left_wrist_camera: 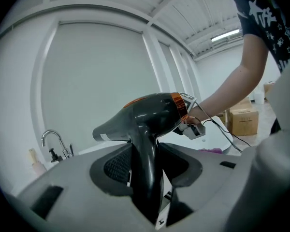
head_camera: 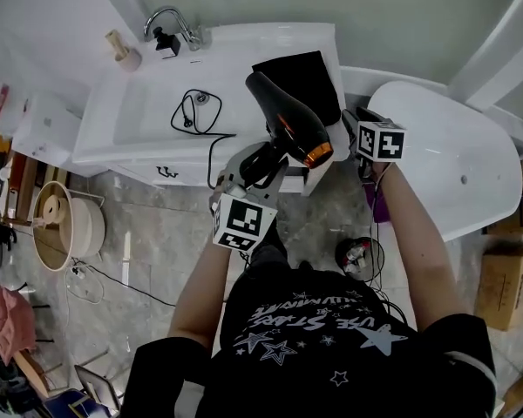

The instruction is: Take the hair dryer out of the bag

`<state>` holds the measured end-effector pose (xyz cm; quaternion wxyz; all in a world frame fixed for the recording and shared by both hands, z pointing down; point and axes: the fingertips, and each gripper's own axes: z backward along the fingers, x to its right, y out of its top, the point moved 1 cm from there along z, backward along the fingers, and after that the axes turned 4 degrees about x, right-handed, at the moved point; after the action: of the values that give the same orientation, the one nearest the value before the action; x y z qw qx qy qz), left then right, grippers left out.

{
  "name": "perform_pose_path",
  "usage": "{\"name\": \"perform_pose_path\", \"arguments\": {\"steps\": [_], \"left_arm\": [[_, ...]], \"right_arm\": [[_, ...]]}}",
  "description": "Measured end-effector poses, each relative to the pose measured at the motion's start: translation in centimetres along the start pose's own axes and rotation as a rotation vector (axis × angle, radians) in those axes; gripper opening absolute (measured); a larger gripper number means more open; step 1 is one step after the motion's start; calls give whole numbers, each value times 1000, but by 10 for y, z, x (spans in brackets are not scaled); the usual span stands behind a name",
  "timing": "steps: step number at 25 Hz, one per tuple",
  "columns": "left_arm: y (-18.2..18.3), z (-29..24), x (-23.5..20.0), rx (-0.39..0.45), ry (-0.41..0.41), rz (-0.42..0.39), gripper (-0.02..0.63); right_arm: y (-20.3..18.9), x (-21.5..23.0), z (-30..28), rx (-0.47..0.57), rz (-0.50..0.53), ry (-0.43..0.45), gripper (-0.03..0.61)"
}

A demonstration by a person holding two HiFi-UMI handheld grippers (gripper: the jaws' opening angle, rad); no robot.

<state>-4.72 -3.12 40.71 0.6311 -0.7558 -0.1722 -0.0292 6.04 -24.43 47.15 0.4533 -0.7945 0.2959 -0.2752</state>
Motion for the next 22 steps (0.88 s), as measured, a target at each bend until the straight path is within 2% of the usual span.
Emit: {"name": "perform_pose_path", "arguments": {"steps": [7,12,16,20,22], "left_arm": [[35,13,2,57,88,7,186],[44,29,13,74,155,56,184],[47,47,24,90,199,102,185],[45,64,29,98,231,147,184],[42,72,30,97,243,161,184]], "right_arm": [[16,-8,65,124,35,68,150],[11,-10,109,183,37,94,109],[2,-16,135,206,37,118,100],[-4,-28,152,226,50,126,19],[-9,-37,156,225,57,140,8]]}}
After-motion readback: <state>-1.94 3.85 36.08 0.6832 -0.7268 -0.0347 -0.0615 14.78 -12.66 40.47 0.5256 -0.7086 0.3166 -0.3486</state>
